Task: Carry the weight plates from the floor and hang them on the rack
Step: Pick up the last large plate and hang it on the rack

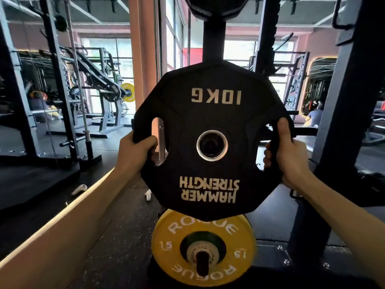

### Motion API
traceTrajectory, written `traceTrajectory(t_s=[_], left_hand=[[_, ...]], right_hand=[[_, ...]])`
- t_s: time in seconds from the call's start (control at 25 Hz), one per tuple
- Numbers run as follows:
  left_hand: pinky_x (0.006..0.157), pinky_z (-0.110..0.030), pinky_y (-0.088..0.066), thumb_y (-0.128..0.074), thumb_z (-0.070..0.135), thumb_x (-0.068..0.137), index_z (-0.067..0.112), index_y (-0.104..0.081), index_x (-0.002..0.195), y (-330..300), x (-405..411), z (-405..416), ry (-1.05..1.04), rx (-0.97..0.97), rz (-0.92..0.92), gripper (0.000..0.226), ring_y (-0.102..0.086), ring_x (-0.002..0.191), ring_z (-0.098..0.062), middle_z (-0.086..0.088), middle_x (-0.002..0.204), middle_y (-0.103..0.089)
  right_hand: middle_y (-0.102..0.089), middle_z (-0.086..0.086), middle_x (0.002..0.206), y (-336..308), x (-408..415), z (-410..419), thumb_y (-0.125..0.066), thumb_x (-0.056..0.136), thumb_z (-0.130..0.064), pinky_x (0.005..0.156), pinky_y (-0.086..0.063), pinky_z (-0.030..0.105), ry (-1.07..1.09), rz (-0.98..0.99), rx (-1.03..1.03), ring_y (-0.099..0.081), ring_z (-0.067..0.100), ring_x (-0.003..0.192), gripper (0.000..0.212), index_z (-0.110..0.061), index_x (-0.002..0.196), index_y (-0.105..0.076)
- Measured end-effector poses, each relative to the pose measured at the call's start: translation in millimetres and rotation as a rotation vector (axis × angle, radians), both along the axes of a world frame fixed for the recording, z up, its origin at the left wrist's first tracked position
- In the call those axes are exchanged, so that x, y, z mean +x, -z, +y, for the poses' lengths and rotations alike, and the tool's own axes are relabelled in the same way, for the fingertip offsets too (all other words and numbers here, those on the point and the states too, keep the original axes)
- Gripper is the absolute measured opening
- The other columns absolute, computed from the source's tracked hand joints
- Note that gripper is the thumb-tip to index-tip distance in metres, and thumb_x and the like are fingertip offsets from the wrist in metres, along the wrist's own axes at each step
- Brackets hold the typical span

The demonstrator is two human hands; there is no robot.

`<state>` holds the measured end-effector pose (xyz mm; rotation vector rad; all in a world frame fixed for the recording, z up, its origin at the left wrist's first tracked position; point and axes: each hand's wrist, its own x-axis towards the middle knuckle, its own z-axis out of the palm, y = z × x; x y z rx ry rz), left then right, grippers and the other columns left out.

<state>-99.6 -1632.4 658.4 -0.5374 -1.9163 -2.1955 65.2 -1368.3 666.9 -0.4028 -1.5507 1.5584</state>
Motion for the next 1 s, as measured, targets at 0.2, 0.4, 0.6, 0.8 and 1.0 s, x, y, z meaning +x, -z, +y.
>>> traceTrajectory(t_s=[0.2, 0.4, 0.6, 0.8, 1.0], left_hand=[[0.047, -0.027, -0.042, -0.060, -0.001, 0.080, 0.006, -0.053, 0.070, -6, -32, 25, 0.022, 0.027, -0.012, 0.014, -0.045, 0.038, -0.018, -0.004, 0.044, -0.049], [0.052, -0.031, -0.044, -0.060, -0.001, 0.079, 0.005, -0.057, 0.078, 6, -55, 40, 0.029, 0.031, -0.076, 0.007, -0.047, 0.043, -0.019, -0.006, 0.050, -0.052], [0.059, -0.033, -0.046, -0.063, 0.002, 0.076, 0.008, -0.061, 0.075, 32, -68, 48, 0.033, 0.009, -0.102, 0.006, -0.052, 0.051, -0.021, -0.006, 0.055, -0.057], [0.048, -0.025, -0.046, -0.061, 0.000, 0.081, 0.006, -0.059, 0.077, 32, -76, 57, 0.043, -0.011, -0.050, 0.008, -0.051, 0.042, -0.013, -0.008, 0.056, -0.055], [0.070, -0.040, -0.058, -0.066, 0.007, 0.080, 0.009, -0.064, 0.111, 36, -94, 61, 0.079, -0.044, -0.006, 0.031, -0.067, 0.065, -0.022, -0.007, 0.076, -0.070]], right_hand=[[-0.053, 0.010, 0.054, -4, -35, 22, -0.052, 0.080, -0.076, 0.048, -0.043, 0.031, 0.039, -0.017, 0.043, -0.049, 0.022, 0.043, 0.069, -0.010, 0.061, -0.055], [-0.054, 0.011, 0.052, 10, -57, 36, -0.051, 0.079, -0.076, 0.052, -0.045, 0.034, 0.083, -0.039, 0.062, -0.051, 0.024, 0.044, 0.072, -0.009, 0.056, -0.055], [-0.057, 0.011, 0.051, 30, -68, 45, -0.052, 0.079, -0.077, 0.055, -0.047, 0.037, 0.129, -0.075, 0.064, -0.053, 0.025, 0.045, 0.073, -0.009, 0.053, -0.056], [-0.058, 0.011, 0.053, 36, -78, 51, -0.049, 0.080, -0.076, 0.054, -0.048, 0.035, 0.145, -0.072, 0.096, -0.054, 0.023, 0.046, 0.073, -0.007, 0.059, -0.058], [-0.063, 0.012, 0.060, 40, -86, 58, -0.042, 0.089, -0.070, 0.058, -0.053, 0.035, 0.129, -0.087, 0.170, -0.060, 0.023, 0.050, 0.070, -0.005, 0.074, -0.061]])
